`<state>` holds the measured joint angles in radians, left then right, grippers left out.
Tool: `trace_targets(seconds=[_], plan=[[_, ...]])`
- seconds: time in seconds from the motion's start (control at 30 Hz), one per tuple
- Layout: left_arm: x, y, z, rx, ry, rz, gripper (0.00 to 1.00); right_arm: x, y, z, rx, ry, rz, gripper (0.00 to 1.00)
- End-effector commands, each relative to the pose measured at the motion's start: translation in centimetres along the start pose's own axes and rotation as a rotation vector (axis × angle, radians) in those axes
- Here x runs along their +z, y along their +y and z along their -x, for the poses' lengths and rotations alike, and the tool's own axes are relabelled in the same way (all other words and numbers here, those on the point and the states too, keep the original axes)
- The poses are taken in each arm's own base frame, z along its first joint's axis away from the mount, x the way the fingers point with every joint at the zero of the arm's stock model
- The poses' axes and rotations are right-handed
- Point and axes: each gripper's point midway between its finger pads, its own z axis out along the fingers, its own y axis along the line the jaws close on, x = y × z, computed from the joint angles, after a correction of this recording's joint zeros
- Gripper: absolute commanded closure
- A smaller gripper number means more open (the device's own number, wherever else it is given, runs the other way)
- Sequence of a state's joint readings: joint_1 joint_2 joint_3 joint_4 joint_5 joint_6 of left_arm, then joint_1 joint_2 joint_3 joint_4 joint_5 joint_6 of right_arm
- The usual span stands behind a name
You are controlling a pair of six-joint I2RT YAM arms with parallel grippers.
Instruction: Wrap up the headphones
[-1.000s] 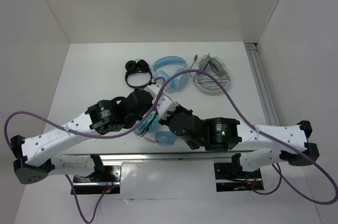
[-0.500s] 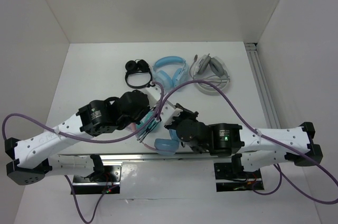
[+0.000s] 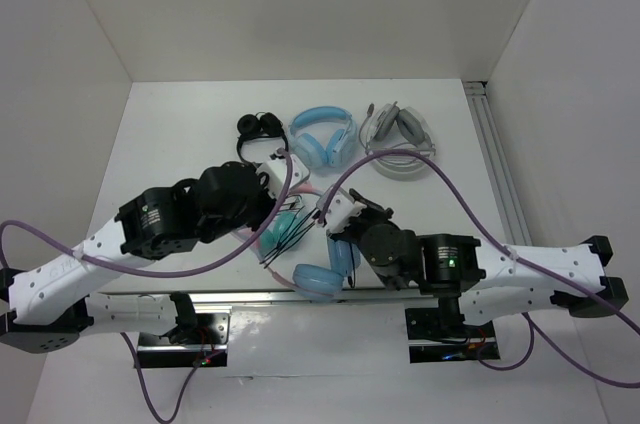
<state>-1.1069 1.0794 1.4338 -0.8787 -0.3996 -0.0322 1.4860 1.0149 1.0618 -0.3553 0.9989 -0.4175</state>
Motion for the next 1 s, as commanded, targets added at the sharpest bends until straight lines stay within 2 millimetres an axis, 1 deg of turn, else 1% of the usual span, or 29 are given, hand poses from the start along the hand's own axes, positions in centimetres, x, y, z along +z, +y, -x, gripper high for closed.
trace_targets(seconds=[0.0,0.03,0.1,0.13,0.2,0.23,0.27,0.33,0.37,0.5,0.53,0.57,0.6,0.63,0.67,0.7,0.73,0.77,0.8,0.83,0.87,0.9,0.93,0.97], plan=[[-2.0,-0.5,0.4,0.029,-0.017,-0.073,1.0,-1.1,-4.2,-1.0,0.053,0.021,-0.153,0.73],[-2.2,-0.6,0.7,0.026,-0.026,-0.083,1.0,-1.1,-4.0,-1.3,0.034,0.026,-0.151,0.71],[-2.2,-0.8,0.7,0.026,-0.027,-0.094,1.0,-1.1,-4.0,-1.0,0.05,0.011,-0.14,0.64],[-1.9,-0.9,0.7,0.029,-0.017,-0.095,1.0,-0.9,-3.9,-1.4,0.043,0.017,-0.137,0.64],[-1.9,-1.2,0.7,0.029,-0.018,-0.113,1.0,-0.9,-3.6,-1.4,0.049,0.016,-0.123,0.6],[-1.8,-1.3,0.9,0.029,-0.018,-0.113,1.0,-0.9,-3.9,-1.5,0.054,0.023,-0.129,0.58],[-1.9,-1.3,0.7,0.032,-0.009,-0.113,1.0,-0.7,-3.4,-1.6,0.045,0.028,-0.114,0.56],[-1.9,-1.5,0.7,0.032,-0.01,-0.126,1.0,-0.5,-3.2,-1.9,0.038,0.034,-0.111,0.54],[-2.0,-1.4,1.0,0.03,-0.018,-0.125,1.0,-0.5,-3.2,-1.9,0.05,0.034,-0.111,0.49],[-2.4,-1.0,1.6,0.023,-0.038,-0.113,1.0,-0.2,-3.5,-2.2,0.063,0.042,-0.12,0.41],[-2.5,-0.9,1.3,0.027,-0.026,-0.105,1.0,-0.2,-3.5,-2.2,0.063,0.042,-0.12,0.38],[-2.3,-0.6,1.5,0.026,-0.025,-0.091,1.0,-0.1,-3.6,-2.7,0.045,0.058,-0.133,0.32],[-2.3,-0.6,1.5,0.026,-0.025,-0.091,1.0,-0.1,-3.7,-2.5,0.06,0.049,-0.137,0.3],[-2.6,-0.5,1.7,0.025,-0.028,-0.091,1.0,-0.2,-4.1,-2.5,0.07,0.049,-0.146,0.3],[-2.6,-0.4,1.7,0.013,-0.027,-0.082,1.0,-0.2,-4.0,-2.7,0.074,0.053,-0.144,0.3],[-2.6,-0.4,1.7,0.013,-0.027,-0.082,1.0,-0.2,-4.3,-2.8,0.074,0.058,-0.157,0.28],[-2.6,-0.2,1.7,0.013,-0.026,-0.073,1.0,-0.4,-4.6,-3.0,0.08,0.064,-0.168,0.22],[-2.3,-0.2,1.6,0.016,-0.016,-0.061,1.0,-0.7,-5.2,-3.2,0.096,0.067,-0.2,0.2],[-1.8,-0.4,1.2,0.023,0.003,-0.062,1.0,-0.8,-5.4,-3.3,0.096,0.071,-0.21,0.19],[-1.8,-0.4,1.2,0.014,0.003,-0.062,1.0,-1.3,-6.5,-2.7,0.153,0.043,-0.221,0.18],[-1.1,-0.7,0.7,0.023,0.028,-0.063,1.0,-1.7,-7.2,-2.4,0.184,0.034,-0.235,0.07],[-1.1,-0.6,1.0,0.007,0.019,-0.053,1.0,-2.2,-8.3,-1.6,0.243,0.012,-0.254,0.01],[-0.4,-0.7,0.6,0.013,0.036,-0.043,1.0,-2.5,-8.9,-1.3,0.266,0.0,-0.259,0.01],[0.2,-0.9,0.5,0.017,0.046,-0.043,1.0,-3.1,-10.1,-0.9,0.328,-0.021,-0.285,0.01]])
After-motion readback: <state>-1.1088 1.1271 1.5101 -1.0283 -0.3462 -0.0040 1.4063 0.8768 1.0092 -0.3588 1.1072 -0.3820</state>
